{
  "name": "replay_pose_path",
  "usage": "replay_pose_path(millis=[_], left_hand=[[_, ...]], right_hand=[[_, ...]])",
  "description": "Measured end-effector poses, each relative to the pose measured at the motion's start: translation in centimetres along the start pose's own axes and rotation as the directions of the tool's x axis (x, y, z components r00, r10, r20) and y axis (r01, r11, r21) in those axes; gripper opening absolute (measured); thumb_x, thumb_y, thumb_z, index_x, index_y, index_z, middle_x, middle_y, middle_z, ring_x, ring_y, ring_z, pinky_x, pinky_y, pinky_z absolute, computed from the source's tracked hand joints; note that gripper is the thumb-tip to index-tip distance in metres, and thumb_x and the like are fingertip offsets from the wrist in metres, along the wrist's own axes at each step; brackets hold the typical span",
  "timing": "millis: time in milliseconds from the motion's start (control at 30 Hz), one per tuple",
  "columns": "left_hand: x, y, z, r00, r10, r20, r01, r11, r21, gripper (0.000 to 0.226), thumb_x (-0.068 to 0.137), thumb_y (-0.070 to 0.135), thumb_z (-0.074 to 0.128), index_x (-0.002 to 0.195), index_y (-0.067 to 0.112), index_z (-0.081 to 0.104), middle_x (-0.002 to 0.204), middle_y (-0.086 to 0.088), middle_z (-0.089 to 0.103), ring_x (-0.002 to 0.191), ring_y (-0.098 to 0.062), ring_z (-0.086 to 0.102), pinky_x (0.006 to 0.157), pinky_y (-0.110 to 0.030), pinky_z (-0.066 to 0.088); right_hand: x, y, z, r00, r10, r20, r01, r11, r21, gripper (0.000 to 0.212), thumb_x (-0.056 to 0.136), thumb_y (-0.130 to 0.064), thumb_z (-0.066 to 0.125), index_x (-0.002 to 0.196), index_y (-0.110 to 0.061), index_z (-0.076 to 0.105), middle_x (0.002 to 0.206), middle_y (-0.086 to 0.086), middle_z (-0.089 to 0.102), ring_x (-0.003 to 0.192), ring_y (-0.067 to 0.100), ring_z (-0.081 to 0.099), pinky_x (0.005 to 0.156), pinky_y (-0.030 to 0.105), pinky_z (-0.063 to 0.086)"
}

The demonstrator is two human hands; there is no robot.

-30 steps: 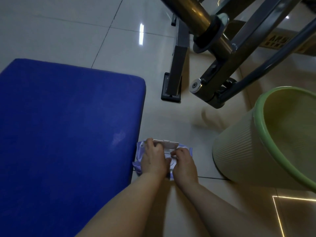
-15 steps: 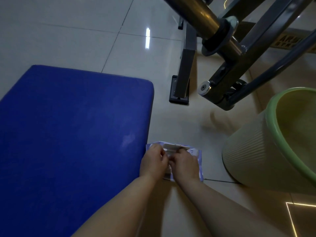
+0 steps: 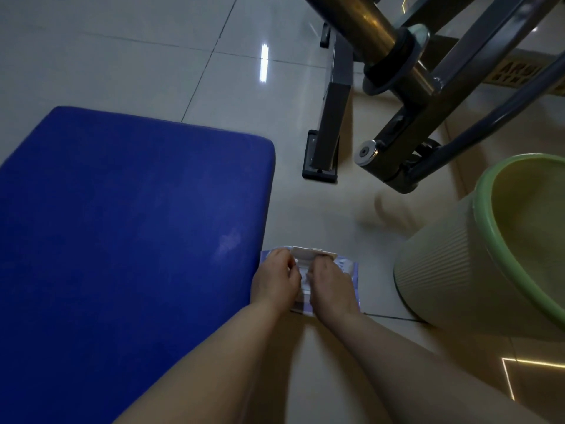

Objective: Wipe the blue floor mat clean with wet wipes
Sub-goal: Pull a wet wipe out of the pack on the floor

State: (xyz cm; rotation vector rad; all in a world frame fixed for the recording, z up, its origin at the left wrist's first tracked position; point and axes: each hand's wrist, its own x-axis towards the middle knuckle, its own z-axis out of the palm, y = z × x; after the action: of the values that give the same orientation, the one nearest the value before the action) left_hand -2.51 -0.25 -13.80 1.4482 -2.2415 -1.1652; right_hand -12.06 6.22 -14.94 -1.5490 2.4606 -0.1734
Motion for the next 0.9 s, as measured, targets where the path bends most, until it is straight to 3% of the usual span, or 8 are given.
replay_pose_path(millis=[100,167,367,500,567,667,800,900], left_hand=[[0.0,0.2,0.0,1.000,0.000,0.005,0.000,1.000,0.002,0.025,0.092,0.013,0.054,0.072,0.022,0.044,0.081,0.006,0.050,0.067,-0.010,0.047,0.054,-0.021,0.036],[-0.1,0.1,0.1,1.000,-0.008,0.006,0.008,1.000,-0.026,0.011,0.092,0.013,0.054,0.081,0.015,0.054,0.085,0.003,0.055,0.072,-0.013,0.053,0.061,-0.029,0.046],[-0.2,0.4,-0.1,1.000,-0.022,-0.007,0.021,0.996,-0.084,0.012,0.091,0.011,0.054,0.079,0.012,0.054,0.084,0.001,0.057,0.073,-0.016,0.054,0.064,-0.034,0.046],[-0.4,0.5,-0.2,1.000,-0.025,-0.016,0.023,0.994,-0.106,0.017,0.092,0.013,0.056,0.076,0.017,0.052,0.078,0.009,0.053,0.068,-0.007,0.051,0.056,-0.015,0.039],[-0.4,0.5,-0.2,0.999,-0.034,-0.026,0.031,0.990,-0.135,0.021,0.091,0.013,0.059,0.077,0.024,0.049,0.081,0.012,0.052,0.071,-0.004,0.051,0.058,-0.014,0.040],[-0.4,0.4,-0.1,0.998,-0.047,-0.037,0.040,0.987,-0.157,0.031,0.088,0.012,0.062,0.080,0.032,0.039,0.094,0.006,0.057,0.081,-0.013,0.057,0.066,-0.033,0.053],[-1.0,-0.3,0.1,0.984,0.155,0.091,-0.160,0.986,0.047,0.033,0.084,0.020,0.069,0.111,0.031,0.052,0.112,0.004,0.054,0.094,-0.014,0.056,0.068,-0.021,0.041],[-1.7,-1.9,0.6,0.885,0.416,0.209,-0.462,0.837,0.293,0.032,0.078,0.027,0.074,0.108,0.019,0.067,0.103,-0.003,0.056,0.091,-0.020,0.057,0.070,-0.024,0.040]], right_hand=[[-0.4,0.3,-0.3,0.999,-0.004,-0.053,0.010,0.995,0.103,0.023,0.065,0.000,0.076,0.074,-0.005,0.055,0.064,0.012,0.062,0.054,0.029,0.062,0.046,0.033,0.043],[-0.7,0.2,-0.5,0.995,0.003,-0.096,0.012,0.989,0.150,0.008,0.084,-0.012,0.058,0.078,-0.007,0.058,0.070,0.011,0.065,0.061,0.029,0.063,0.054,0.034,0.046],[-0.8,0.8,-0.6,0.957,-0.059,-0.285,0.116,0.975,0.190,0.019,0.081,-0.026,0.045,0.070,-0.014,0.055,0.069,0.006,0.060,0.062,0.027,0.059,0.056,0.033,0.047],[-1.0,1.1,-1.0,0.940,-0.012,-0.340,0.094,0.969,0.226,0.013,0.079,-0.019,0.045,0.076,-0.011,0.055,0.059,0.008,0.059,0.053,0.031,0.058,0.051,0.030,0.044],[-1.0,1.2,-2.2,0.912,0.058,-0.406,0.093,0.934,0.344,0.019,0.082,-0.020,0.043,0.082,-0.007,0.057,0.064,0.012,0.060,0.056,0.032,0.058,0.052,0.032,0.044],[0.0,0.5,-5.0,0.874,0.325,-0.362,-0.004,0.748,0.663,0.030,0.088,-0.025,0.034,0.103,-0.007,0.053,0.083,0.007,0.057,0.073,0.028,0.055,0.062,0.032,0.039],[1.6,-0.5,-7.1,0.851,0.373,-0.369,0.033,0.663,0.748,0.028,0.092,-0.028,0.030,0.106,-0.013,0.049,0.087,-0.004,0.052,0.078,0.017,0.052,0.067,0.032,0.042],[1.8,-1.3,-6.9,0.877,0.338,-0.340,0.039,0.657,0.753,0.021,0.094,-0.035,0.032,0.103,-0.021,0.044,0.090,0.001,0.053,0.076,0.015,0.051,0.062,0.022,0.039]])
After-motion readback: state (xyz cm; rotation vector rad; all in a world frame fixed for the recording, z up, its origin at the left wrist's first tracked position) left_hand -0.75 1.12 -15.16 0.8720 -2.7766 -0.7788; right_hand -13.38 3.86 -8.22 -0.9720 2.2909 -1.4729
